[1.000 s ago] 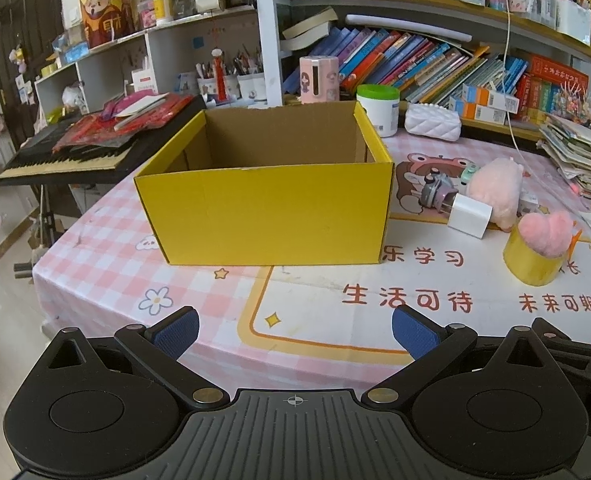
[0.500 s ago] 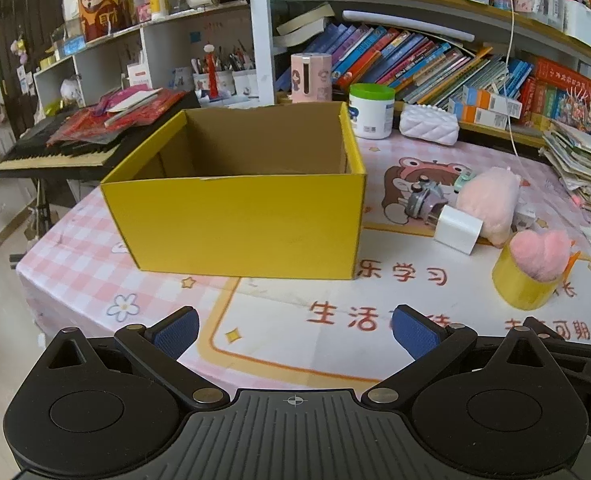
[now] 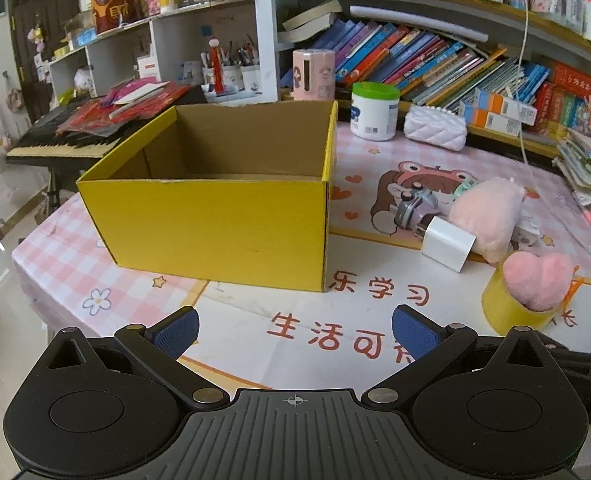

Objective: Organize objects
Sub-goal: 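Move the right gripper to the pink heart plush and close on it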

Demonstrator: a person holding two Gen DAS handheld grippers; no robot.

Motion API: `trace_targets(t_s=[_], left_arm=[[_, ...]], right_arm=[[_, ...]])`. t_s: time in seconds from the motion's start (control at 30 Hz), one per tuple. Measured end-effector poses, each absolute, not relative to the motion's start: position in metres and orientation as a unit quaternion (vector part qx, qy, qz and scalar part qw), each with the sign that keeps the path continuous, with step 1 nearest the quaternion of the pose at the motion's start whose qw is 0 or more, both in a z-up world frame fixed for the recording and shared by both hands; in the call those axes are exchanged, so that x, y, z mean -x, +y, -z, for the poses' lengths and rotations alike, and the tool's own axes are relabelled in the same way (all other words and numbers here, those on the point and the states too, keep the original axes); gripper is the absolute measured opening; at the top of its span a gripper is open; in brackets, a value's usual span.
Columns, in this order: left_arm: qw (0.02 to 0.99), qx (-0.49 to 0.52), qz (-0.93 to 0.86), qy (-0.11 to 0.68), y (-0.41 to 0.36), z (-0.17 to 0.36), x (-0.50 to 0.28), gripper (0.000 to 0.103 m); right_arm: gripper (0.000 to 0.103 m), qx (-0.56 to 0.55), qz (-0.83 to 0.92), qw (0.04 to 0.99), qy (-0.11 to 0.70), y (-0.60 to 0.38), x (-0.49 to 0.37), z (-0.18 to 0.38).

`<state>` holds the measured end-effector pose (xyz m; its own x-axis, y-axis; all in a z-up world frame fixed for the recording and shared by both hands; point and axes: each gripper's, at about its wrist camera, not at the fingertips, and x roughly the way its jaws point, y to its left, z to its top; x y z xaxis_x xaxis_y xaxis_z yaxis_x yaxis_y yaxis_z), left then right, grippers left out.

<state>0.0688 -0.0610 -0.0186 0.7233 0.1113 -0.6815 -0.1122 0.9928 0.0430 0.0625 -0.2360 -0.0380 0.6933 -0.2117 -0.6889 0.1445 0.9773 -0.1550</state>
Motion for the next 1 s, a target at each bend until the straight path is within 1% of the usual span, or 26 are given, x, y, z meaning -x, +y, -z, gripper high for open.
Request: trace_targets(t_s=[0.17, 0.4, 0.63, 0.7, 0.87, 0.9, 1.0], left_arm=[[0.924, 0.002, -0.074, 0.375, -0.069, 0.022, -0.071, 0.103], [0.925, 0.010, -0.090, 0.370, -0.071, 0.021, -0.070, 0.103], [0.920, 0.024, -0.122, 0.372, -0.063, 0.020, -0.066, 0.103], [0.917, 0.025, -0.130, 0.375, -0.062, 0.020, -0.066, 0.103], [0.917, 0.023, -0.129, 0.376, -0.067, 0.020, -0.068, 0.103], [0.918, 0.019, -0.125, 0.375, -0.070, 0.020, -0.069, 0.103], [0.921, 0.003, -0.115, 0.373, -0.078, 0.020, -0.069, 0.103]], right_arm=[[0.103, 0.049, 0.078, 0.915, 0.394, -0.249, -0.079, 0.050], [0.103, 0.073, 0.049, 0.920, 0.382, -0.253, -0.112, 0.064], [0.103, 0.072, 0.027, 0.916, 0.393, -0.253, -0.136, 0.081], [0.103, 0.060, 0.021, 0.921, 0.384, -0.256, -0.135, 0.078], [0.103, -0.002, 0.011, 0.944, 0.331, -0.272, -0.124, 0.059], [0.101, -0.008, 0.016, 0.947, 0.322, -0.275, -0.122, 0.055], [0.090, -0.026, 0.026, 0.948, 0.316, -0.283, -0.122, 0.053]])
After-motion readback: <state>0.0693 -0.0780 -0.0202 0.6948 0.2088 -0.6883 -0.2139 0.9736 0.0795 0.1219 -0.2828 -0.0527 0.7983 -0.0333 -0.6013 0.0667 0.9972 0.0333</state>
